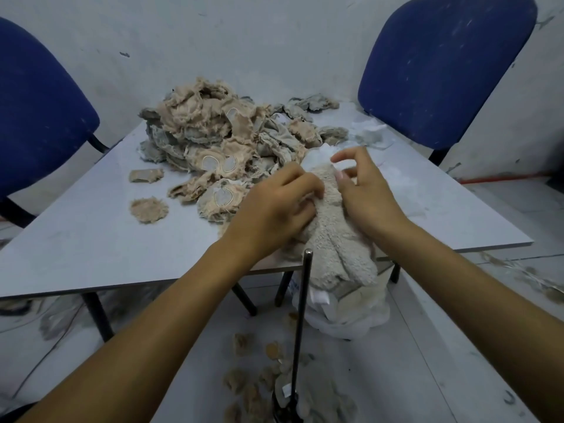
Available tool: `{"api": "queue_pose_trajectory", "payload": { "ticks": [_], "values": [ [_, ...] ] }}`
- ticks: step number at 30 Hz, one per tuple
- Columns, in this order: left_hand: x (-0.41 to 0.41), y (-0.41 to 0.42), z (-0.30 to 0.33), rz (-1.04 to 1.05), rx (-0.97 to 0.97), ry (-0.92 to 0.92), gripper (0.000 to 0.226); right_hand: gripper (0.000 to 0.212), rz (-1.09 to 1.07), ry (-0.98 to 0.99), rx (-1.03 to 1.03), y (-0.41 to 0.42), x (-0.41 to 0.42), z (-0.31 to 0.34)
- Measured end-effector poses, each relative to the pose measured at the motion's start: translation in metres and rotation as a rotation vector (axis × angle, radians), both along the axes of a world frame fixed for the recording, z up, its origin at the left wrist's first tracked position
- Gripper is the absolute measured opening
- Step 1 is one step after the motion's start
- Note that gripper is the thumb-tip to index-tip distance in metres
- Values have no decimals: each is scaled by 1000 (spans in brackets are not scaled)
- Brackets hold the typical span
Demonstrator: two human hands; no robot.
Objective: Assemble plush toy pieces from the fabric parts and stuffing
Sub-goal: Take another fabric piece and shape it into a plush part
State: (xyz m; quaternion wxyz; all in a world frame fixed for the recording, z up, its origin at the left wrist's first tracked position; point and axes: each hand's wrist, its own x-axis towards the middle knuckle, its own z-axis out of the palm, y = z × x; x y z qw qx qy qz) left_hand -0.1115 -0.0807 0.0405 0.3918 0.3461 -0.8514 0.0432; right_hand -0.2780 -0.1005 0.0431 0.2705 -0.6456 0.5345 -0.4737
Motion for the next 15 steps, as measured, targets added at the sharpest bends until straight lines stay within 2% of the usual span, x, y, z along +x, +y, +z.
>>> {"api": "queue_pose_trajectory", "payload": {
  "ticks": [2,4,6,9,13,15],
  "values": [
    [0,0,4,81,7,16,10,12,-41,192,-312,10,4,3],
    [-1,2,6,145,39,32,12,30,99,389,-428,18,5,3],
    [-2,6,8,186,76,33,11,40,158,438,-348,23,4,1],
    [-5,15,3,181,87,-32,12,37,126,439,-258,25,3,-2],
    [2,26,1,189,-28,-45,9,31,272,491,-225,28,-1,-1],
    [5,30,1,195,-97,-44,9,30,253,536,-279,31,-6,-4]
  ]
}}
